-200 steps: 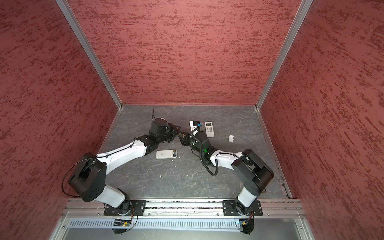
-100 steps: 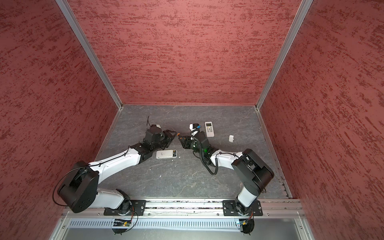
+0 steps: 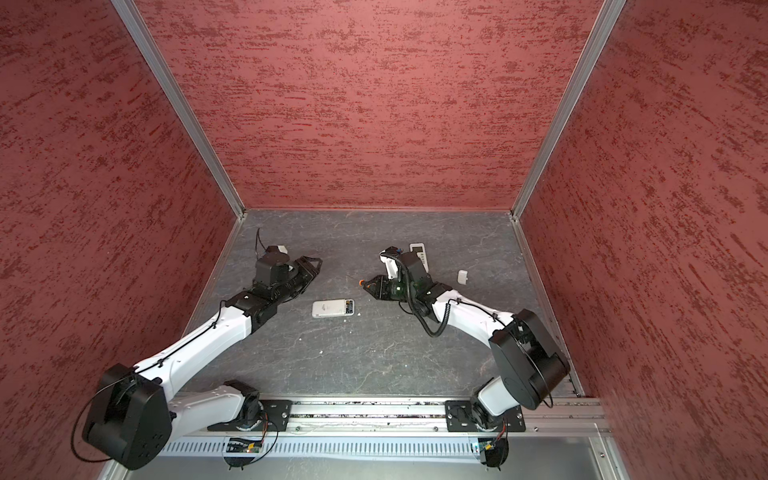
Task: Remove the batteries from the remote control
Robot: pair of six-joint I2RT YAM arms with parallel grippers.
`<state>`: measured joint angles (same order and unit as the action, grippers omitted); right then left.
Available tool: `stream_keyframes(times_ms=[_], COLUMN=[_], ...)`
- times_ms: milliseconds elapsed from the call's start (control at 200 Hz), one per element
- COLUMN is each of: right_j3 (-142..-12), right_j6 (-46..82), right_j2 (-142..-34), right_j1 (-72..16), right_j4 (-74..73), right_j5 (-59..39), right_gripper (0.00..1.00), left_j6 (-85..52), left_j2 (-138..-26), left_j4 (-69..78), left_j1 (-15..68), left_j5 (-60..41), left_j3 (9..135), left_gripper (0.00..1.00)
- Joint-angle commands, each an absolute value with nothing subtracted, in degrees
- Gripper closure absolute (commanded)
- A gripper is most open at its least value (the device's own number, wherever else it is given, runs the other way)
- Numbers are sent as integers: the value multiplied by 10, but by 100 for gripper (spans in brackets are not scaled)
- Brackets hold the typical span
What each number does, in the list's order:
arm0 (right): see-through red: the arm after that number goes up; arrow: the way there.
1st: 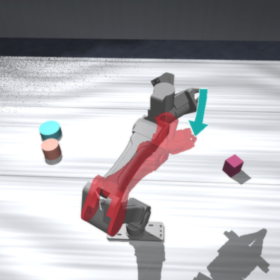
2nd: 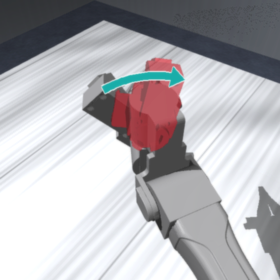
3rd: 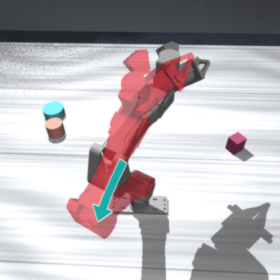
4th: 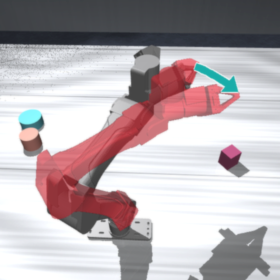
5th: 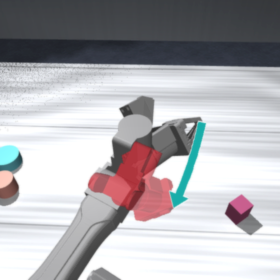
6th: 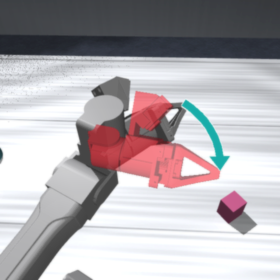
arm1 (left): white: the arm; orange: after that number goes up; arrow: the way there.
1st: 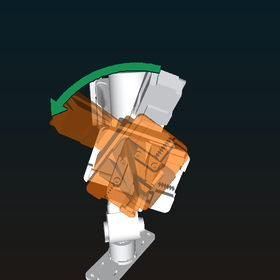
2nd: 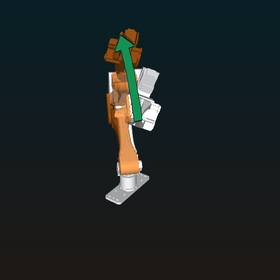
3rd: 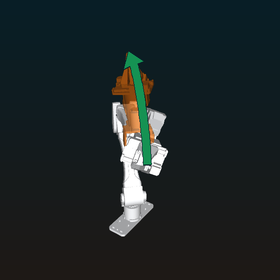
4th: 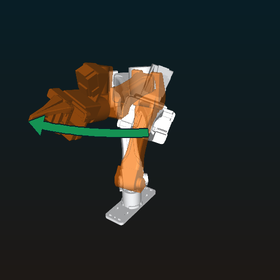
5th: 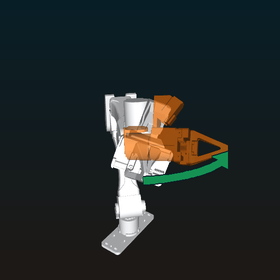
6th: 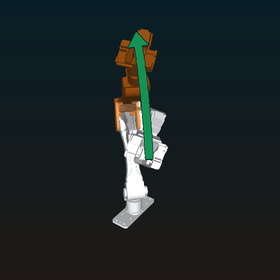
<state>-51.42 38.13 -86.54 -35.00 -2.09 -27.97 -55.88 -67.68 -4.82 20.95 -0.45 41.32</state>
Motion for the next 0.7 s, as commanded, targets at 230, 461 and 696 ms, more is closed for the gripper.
stream_keyframes(times_ms=[230, 461, 696], right_j3=[-520, -486, -458], right_j6=[461, 510, 547], right_j2=[-857, -849, -849], right_j1=[-321, -312, -305], right_j4=[76, 16, -30], right_j5=[-403, -410, -415], right_gripper=[100, 100, 100], left_j6=[-449, -439, -439], left_j2=[-687, -689, -698], left_j4=[-100, -83, -75], left_j1=[201, 209, 226], left_j5=[-51, -54, -52], left_j3=[402, 396, 398], left_gripper=[42, 44, 45])
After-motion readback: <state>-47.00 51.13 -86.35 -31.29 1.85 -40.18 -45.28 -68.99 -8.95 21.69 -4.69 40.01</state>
